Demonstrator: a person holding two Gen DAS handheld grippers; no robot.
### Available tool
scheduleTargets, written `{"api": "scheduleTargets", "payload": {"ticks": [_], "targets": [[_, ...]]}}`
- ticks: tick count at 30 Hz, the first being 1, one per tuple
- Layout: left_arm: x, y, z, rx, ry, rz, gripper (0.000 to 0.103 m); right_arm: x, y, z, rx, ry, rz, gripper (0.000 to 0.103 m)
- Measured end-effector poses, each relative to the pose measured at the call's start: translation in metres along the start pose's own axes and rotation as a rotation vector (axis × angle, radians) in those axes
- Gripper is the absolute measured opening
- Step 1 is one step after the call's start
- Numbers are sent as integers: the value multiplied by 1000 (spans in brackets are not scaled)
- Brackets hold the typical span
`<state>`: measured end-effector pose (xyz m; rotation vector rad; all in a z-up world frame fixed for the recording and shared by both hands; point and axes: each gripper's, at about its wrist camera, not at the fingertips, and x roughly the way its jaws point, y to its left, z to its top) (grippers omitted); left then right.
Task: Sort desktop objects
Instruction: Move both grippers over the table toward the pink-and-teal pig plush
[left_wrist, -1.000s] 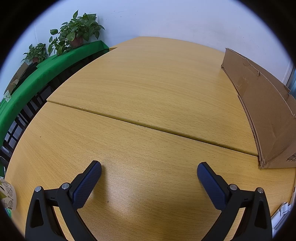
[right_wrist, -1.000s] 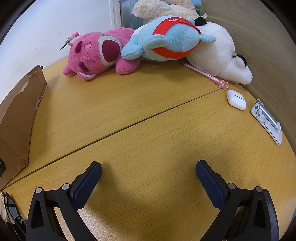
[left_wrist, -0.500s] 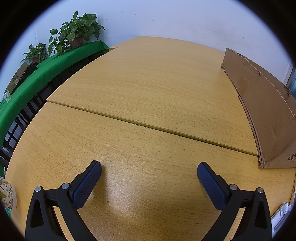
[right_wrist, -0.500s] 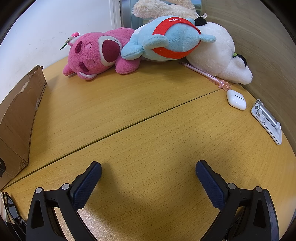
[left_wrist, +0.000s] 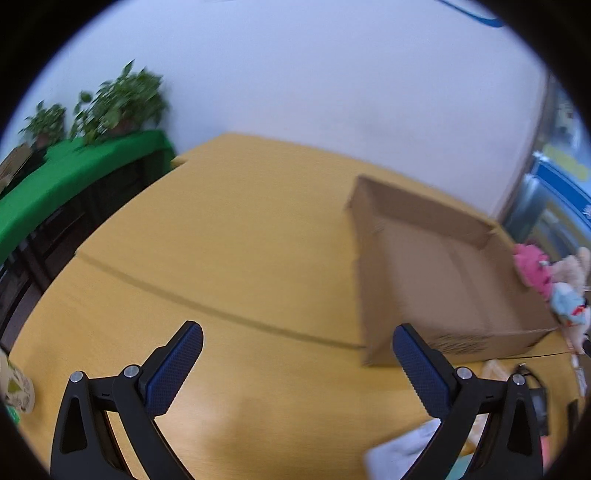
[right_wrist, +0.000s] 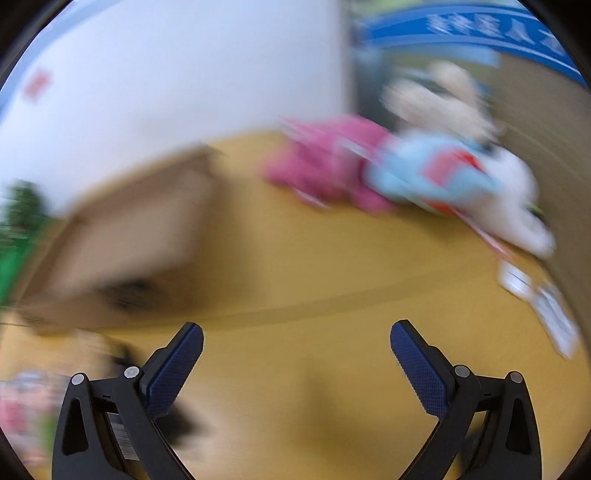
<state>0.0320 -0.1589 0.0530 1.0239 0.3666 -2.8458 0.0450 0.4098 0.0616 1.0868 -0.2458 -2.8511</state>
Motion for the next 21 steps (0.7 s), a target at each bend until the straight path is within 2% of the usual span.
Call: {"api": "scheduleTargets", "payload": {"ticks": [2,4,6,10,13,17,21], "targets": [[-3,-29,14,49,6,-59,103,7,38,20,-78,16,89,103],[8,-58,24,104,36,-100,103,27,67,31,-118,69,134,103],[23,-80,26,148,63,-102,103,61,92,39,-150,138,176,103],[64,-116,17,240,172,-72,103,111,114,37,-157,227,161,103],[81,-122,9,262,211,-56,103,120,110,31,-133,250,142,103],[91,-112,1,231,252,-51,103,118,113,23,-161,280,113,103],[83,-99,-2,177,242,-65,103,101,114,14,-166,270,116,103]]}}
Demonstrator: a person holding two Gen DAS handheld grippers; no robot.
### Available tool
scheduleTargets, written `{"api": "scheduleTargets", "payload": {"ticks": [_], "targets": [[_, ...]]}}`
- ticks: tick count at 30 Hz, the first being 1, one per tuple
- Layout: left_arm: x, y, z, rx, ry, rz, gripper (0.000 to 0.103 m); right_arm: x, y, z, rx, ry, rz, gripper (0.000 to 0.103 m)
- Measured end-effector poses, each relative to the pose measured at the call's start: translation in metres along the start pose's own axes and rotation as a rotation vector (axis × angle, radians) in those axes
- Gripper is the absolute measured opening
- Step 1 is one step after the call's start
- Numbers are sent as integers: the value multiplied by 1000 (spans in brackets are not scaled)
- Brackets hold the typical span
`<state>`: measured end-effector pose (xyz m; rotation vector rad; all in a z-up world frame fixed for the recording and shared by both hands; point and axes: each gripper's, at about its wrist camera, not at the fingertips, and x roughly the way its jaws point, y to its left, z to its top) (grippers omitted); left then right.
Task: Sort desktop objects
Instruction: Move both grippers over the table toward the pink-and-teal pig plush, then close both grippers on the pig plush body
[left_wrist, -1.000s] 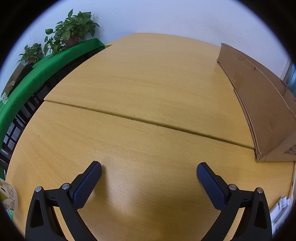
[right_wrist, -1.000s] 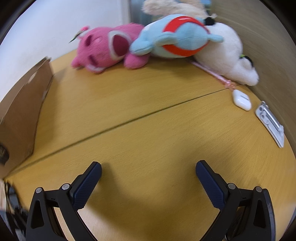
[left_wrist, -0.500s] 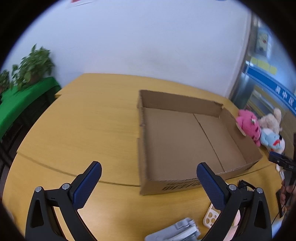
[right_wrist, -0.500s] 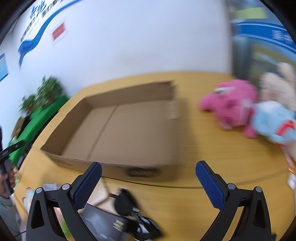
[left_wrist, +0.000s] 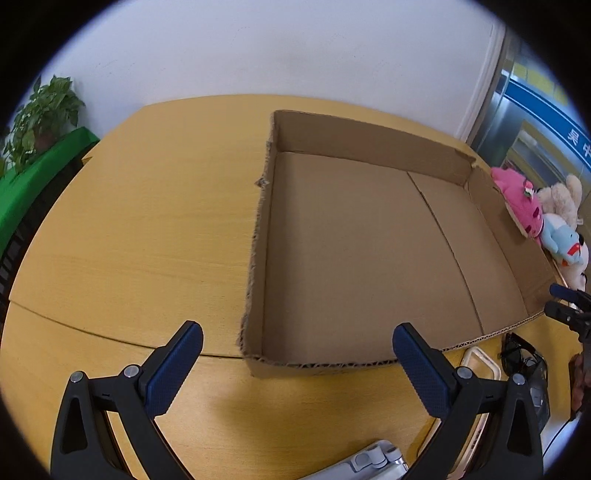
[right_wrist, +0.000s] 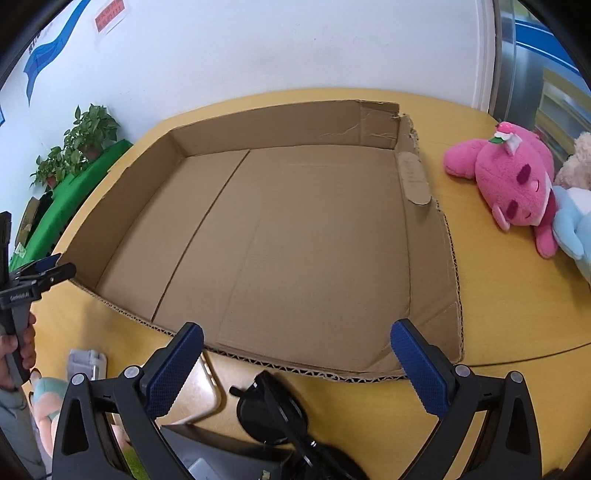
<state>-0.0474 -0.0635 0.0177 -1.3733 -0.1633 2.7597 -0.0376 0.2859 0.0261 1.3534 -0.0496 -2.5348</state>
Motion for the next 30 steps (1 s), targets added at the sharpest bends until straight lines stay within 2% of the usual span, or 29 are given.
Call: {"api": "scheduleTargets", "payload": {"ticks": [2,5,9,10,13,17,20,22,23,25,27,30], "targets": [[-17,-1,-4,13,-46,16,103,-16,3,-3,4,-49,-8,103],[-55,-4,-13,58,-140,23,103,-59,26,-16,-52,-167,2,103],[-109,-13,-42,105,-259,3,103,-110,68,-50,-154,-242,130,103],[-123,-17,-55,117,-292,10,103,-119,77,-62,-190,-262,135,103],[-143,-27,-87,150,-326,54,103,-134,105,-93,-307,-309,95,103],[-137,-36,-111,161,-235,47,103,-125,143,-131,-430,-189,213,103],[-124,-34,-129,121,-133,15,103,-103,166,-152,-494,-86,223,103],[-114,-31,-141,80,-81,14,103,-83,170,-156,-473,-5,283,103],[-110,-30,-147,62,-64,7,103,-73,172,-157,-446,47,349,103],[-109,-26,-151,28,-62,-27,103,-59,176,-159,-427,101,408,103],[-108,-22,-153,-5,-61,-62,103,-42,184,-161,-433,133,363,103],[-99,-16,-152,-49,-19,-95,103,-29,196,-165,-437,161,373,103]]}}
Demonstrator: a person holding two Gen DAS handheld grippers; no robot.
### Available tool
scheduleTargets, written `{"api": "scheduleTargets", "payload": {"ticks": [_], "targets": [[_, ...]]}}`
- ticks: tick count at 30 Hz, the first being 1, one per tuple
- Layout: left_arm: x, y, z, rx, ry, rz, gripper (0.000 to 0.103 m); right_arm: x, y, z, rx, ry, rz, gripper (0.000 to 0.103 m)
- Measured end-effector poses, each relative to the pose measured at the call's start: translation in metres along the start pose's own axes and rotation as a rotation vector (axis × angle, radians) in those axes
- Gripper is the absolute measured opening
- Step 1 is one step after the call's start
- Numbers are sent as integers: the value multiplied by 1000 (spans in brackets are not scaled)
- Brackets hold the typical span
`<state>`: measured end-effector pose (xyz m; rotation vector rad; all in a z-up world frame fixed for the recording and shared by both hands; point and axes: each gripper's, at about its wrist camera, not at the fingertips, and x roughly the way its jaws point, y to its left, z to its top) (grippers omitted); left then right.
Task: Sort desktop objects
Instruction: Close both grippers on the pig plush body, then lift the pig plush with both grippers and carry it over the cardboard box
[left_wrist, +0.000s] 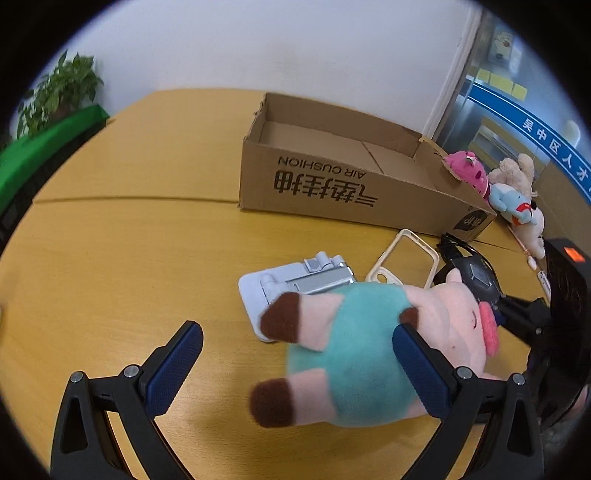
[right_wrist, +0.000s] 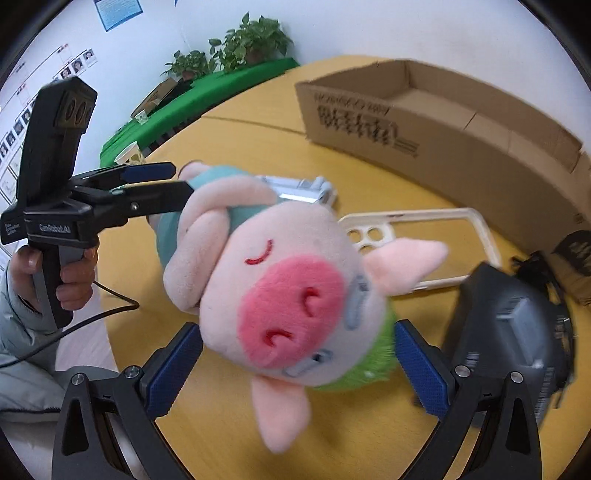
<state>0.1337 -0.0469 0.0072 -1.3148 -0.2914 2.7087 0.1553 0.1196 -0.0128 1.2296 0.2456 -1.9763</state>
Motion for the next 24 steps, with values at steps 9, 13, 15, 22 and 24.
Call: {"api": "scheduleTargets", "payload": {"ticks": [9,13,15,22,24], "targets": [[19,33,-3,-155,74,-183,103,6,-3,-14,54,-7,100,103],[32,33,-6,-197,118,-285,102,18,20,-18,-36,5,16,103],[30,34,-7,-191,123,-313,98,18,16,-17,8,-25,19,102],[16,15,7,-113,98,-351,67,6,11,-7,40,-83,-3,87],[10,13,17,-111,75,-369,66,-4,9,1,36,-116,-11,87]]}}
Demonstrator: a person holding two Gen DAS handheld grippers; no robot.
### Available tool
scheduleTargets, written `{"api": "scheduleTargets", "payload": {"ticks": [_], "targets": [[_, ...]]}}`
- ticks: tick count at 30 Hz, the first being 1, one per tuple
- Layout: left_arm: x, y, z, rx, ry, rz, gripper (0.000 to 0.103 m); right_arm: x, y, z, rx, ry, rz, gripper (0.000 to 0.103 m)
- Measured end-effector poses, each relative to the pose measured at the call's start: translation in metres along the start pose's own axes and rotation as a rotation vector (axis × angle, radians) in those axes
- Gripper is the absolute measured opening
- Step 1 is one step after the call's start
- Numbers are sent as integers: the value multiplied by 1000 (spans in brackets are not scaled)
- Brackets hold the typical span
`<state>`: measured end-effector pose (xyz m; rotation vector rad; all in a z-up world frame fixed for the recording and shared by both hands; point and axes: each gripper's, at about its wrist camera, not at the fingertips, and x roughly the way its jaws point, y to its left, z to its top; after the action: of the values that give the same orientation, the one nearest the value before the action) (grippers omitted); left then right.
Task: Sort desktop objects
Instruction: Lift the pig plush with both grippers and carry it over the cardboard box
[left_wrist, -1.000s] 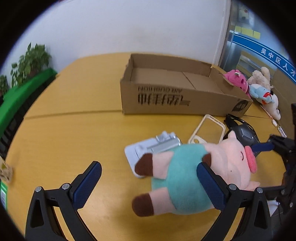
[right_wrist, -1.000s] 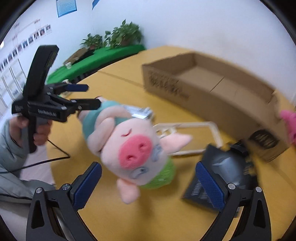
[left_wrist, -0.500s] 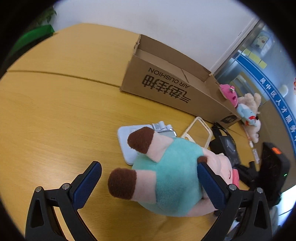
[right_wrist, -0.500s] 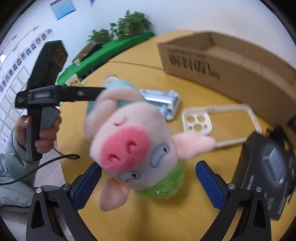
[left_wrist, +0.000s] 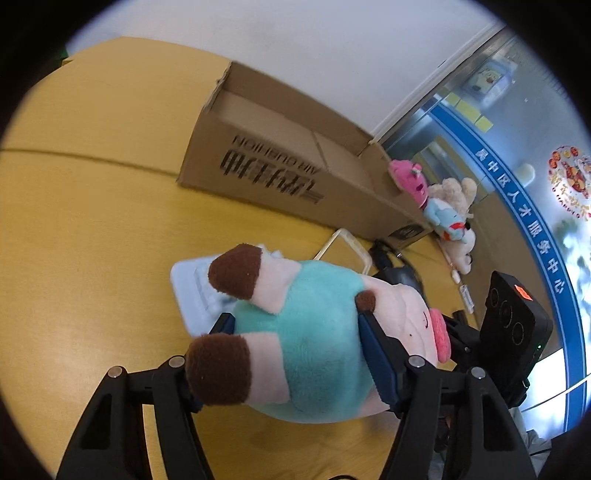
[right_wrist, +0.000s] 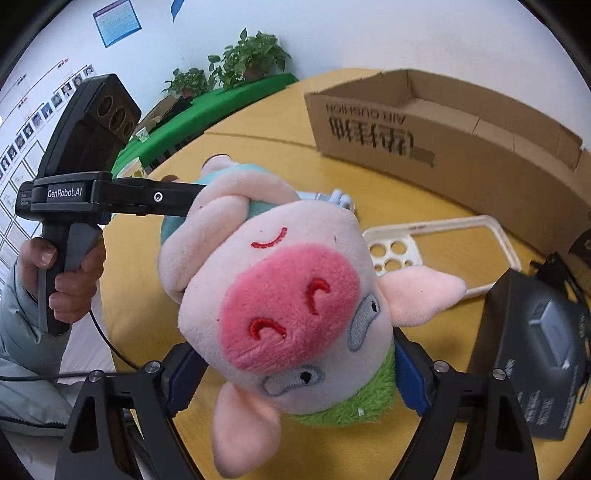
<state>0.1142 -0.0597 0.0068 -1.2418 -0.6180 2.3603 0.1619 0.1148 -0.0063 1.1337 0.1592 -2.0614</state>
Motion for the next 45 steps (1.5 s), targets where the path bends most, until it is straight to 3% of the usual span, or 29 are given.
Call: {"api": "scheduleTargets", "payload": {"ticks": [6,16,21,25,30,34,45], "targets": [[-21,-41,48,125,-108,-12,66,-43,-10,49,-47,-102,-55,87],[-75,-117,152,323,-335,-54,65,-134,-20,165,-189,-309,-207,87],[-89,-143,205,384,-404,-60,65,-159,-31,226,-250,-367,-256,87],[-92,-140,236,395,-429,-52,65,-163,-47,270,-284,-373,-269,87],[-68,-118,279,354,-402,-34,65,-134,-85,320,-299,-324,-251,87],[-20,-86,313,306,-352,14,64,-84,-123,350,-244,-262,-196,87],[132,27,356,130,-136,131,64,97,-250,372,-107,-74,-121,87]]}}
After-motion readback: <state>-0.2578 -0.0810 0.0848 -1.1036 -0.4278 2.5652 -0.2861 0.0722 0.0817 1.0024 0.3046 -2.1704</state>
